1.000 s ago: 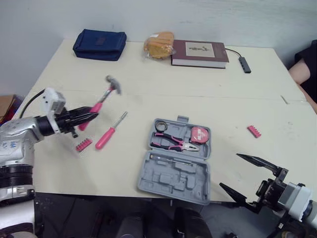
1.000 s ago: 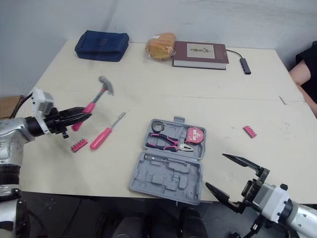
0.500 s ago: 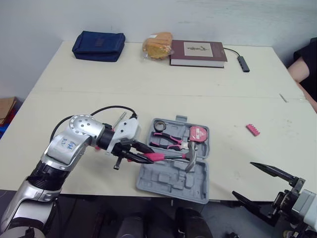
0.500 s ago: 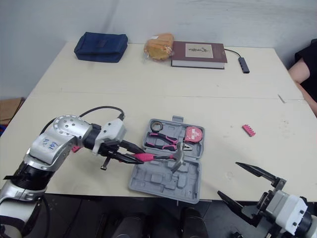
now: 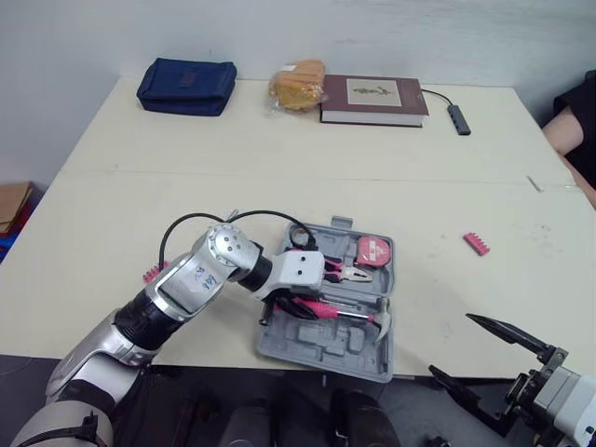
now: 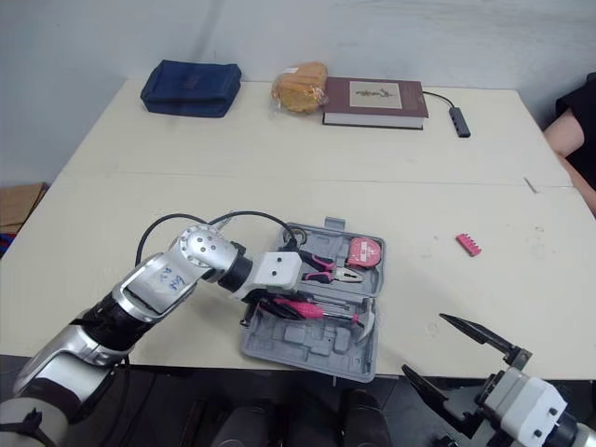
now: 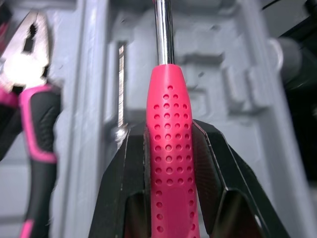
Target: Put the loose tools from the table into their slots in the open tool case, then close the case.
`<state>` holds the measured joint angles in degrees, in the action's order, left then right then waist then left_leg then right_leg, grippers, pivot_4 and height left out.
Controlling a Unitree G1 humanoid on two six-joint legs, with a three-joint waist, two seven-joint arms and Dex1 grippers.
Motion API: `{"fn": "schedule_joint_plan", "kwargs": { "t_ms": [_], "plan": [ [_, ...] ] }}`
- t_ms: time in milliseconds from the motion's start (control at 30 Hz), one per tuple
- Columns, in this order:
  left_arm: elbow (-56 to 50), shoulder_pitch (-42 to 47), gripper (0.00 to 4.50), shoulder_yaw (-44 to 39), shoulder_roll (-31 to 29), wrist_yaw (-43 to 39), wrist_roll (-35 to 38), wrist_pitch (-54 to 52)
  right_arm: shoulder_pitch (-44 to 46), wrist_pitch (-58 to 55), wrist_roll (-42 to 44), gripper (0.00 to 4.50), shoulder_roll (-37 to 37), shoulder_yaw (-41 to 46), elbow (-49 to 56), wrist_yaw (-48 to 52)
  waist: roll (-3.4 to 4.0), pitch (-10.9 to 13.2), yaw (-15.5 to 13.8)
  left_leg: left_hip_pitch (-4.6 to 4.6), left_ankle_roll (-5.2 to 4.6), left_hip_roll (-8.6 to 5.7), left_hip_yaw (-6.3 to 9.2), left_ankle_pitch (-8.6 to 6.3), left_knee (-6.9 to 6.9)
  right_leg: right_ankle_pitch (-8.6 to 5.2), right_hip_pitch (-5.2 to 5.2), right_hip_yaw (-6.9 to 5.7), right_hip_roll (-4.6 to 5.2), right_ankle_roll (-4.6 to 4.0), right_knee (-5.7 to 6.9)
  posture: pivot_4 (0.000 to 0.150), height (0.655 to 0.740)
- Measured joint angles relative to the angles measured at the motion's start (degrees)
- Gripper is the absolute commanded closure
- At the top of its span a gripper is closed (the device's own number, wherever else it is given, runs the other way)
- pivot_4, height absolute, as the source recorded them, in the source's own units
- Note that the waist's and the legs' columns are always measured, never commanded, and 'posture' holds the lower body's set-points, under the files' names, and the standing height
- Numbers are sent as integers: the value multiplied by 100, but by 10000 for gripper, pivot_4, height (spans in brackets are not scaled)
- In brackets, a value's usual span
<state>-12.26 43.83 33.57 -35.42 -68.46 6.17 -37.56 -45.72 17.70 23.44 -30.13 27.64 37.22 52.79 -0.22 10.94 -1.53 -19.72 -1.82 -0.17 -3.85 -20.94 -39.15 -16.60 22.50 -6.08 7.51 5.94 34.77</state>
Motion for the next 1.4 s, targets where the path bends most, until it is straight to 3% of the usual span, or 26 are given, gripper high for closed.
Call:
{"fn": "schedule_joint_plan", "kwargs": {
  "t_ms": [667,733,767,900,1100,1200,1300,1333,1367,1400],
  "plan": [
    [77,45,39761,160,86,-201,-333,-30,-19,76,-19,0,7,-7,60,-98,0,0,1,0,-3,-2,3,1,-3,0,-2,-1,2,0,2,1500,7400],
    [78,44,29491,160,85,-183,-358,-31,-18,56,-19,0,4,-7,66,-116,0,0,1,1,-3,-2,3,1,-3,0,-2,0,2,0,3,1500,7400],
    [79,36,27667,155,84,-158,-374,-24,-18,45,-19,0,4,-7,73,-120,0,0,1,0,-3,-2,3,1,-3,0,-2,0,2,0,3,1500,7400],
    [26,35,9631,58,82,-167,-342,167,-12,-18,-24,0,-33,-9,112,-129,0,0,1,0,-3,-2,3,1,-4,0,-2,-1,4,0,2,1500,7400],
    [-61,-17,9631,-456,199,-348,242,433,32,-33,-26,0,-66,-16,113,-131,0,0,1,-1,-3,-2,6,1,-6,0,-3,-2,4,0,2,1500,7400],
    [264,-344,17914,-916,487,-527,567,1609,154,-63,-25,0,-97,-18,112,-133,3,-2,3,2,-3,-1,5,1,-9,0,-5,-2,6,0,2,1500,7400],
    [766,-655,30841,-1154,797,-685,718,2835,217,-77,-25,0,-105,-21,110,-135,4,-2,2,4,-3,-2,4,1,-10,0,-6,-3,4,0,4,1500,7400],
    [895,-703,31862,-1149,834,-707,706,3082,231,-77,-25,0,-105,-22,109,-135,4,-2,2,3,-3,-2,3,1,-10,0,-5,-3,3,0,3,1500,7400],
    [1012,-756,38684,-1149,852,-715,685,3283,244,-76,-25,0,-102,-22,108,-137,4,-2,2,4,-4,-3,3,2,-10,0,-5,-4,1,1,3,1500,7400],
    [1102,-788,42211,-1151,885,-682,675,3347,250,-76,-25,0,-100,-24,107,-139,4,-2,1,4,-4,-6,2,2,-10,0,-6,-5,-3,1,5,1500,7400]
  ]
}}
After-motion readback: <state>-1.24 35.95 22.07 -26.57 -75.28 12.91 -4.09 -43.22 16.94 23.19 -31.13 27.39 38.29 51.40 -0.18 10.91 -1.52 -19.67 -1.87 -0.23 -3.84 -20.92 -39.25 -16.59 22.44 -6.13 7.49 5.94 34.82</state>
